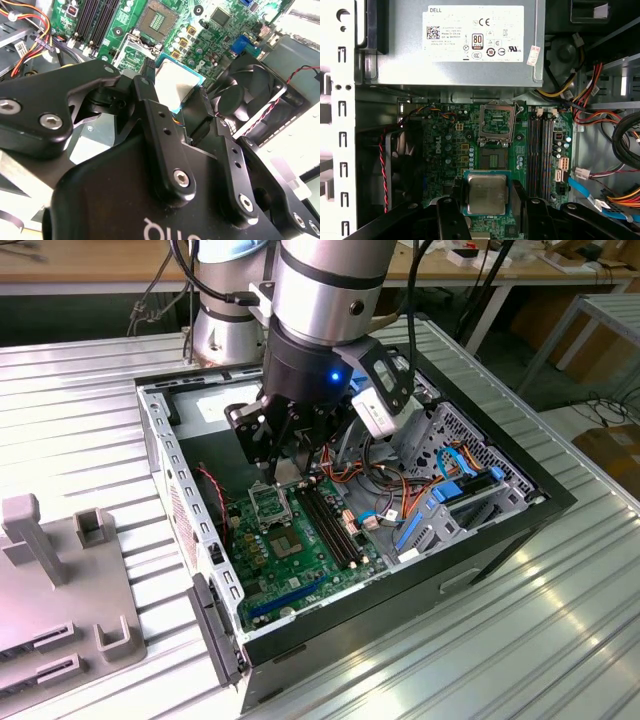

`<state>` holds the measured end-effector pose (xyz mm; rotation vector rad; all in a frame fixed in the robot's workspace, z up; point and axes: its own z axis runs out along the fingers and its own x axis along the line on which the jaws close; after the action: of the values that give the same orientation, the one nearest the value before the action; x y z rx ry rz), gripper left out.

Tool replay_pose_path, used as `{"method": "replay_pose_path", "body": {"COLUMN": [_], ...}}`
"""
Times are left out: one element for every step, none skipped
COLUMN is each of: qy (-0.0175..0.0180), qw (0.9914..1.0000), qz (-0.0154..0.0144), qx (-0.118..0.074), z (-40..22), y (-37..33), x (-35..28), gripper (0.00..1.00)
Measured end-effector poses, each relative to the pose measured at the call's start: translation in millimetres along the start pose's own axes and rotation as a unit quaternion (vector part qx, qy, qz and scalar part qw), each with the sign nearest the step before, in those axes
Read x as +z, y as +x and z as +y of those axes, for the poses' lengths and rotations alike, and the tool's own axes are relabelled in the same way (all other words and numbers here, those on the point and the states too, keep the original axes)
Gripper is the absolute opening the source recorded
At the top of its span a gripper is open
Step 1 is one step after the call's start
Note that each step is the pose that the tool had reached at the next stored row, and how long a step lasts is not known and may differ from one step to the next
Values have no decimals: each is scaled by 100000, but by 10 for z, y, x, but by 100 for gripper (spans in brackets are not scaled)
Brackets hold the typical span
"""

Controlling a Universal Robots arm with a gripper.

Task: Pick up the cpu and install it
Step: 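Place the cpu into insertion slot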

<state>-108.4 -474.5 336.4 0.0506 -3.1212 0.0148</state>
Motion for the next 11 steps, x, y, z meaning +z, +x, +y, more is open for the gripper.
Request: {"method": "replay_pose_path", "body": {"qy": [-2,-1,-2,5,-1,0,7,2,-3,9,15], "qw": [100000,100000,100000,100000,100000,100000,100000,100000,100000,100000,100000], "qz": [0,0,1,2,0,0,1,2,0,6,12], "qx": [3,1,4,1,-4,0,1,1,7,10,0], "z": [0,0,-2,-8,-19,-24,-30,-35,-38,-38,-39], "y": [0,0,1,0,0,0,0,1,1,1,1], "x": [2,4,8,14,21,24,27,32,38,41,41], "gripper": [47,47,47,47,47,47,47,47,47,47,47]}}
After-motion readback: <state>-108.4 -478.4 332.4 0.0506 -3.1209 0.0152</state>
